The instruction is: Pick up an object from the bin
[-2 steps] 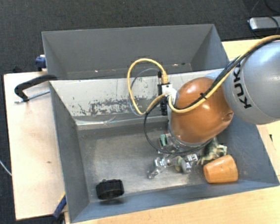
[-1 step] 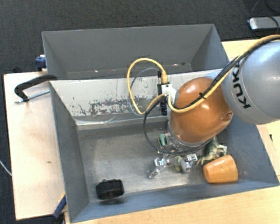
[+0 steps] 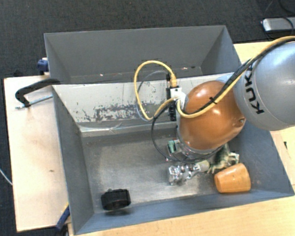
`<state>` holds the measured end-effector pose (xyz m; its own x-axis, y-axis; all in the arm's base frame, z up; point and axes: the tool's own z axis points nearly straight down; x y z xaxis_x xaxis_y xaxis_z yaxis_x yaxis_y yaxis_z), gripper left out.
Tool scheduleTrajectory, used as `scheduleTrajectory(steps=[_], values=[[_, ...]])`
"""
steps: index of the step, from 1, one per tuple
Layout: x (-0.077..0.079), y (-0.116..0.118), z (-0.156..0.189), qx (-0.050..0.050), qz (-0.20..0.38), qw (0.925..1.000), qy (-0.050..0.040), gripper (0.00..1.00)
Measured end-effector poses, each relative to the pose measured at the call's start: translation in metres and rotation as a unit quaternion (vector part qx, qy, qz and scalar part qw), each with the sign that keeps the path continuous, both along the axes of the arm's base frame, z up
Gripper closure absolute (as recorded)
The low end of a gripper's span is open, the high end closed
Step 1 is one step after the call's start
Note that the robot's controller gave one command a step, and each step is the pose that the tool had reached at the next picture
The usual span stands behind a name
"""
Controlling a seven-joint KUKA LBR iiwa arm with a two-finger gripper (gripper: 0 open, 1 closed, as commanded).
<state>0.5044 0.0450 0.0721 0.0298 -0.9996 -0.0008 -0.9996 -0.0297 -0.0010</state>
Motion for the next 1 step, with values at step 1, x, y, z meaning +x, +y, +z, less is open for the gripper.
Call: scheduleTrajectory(steps=[1], values=[[0.0009,0.0018,0.0071,0.002,-0.002,1.0,-0.0012,1.0]])
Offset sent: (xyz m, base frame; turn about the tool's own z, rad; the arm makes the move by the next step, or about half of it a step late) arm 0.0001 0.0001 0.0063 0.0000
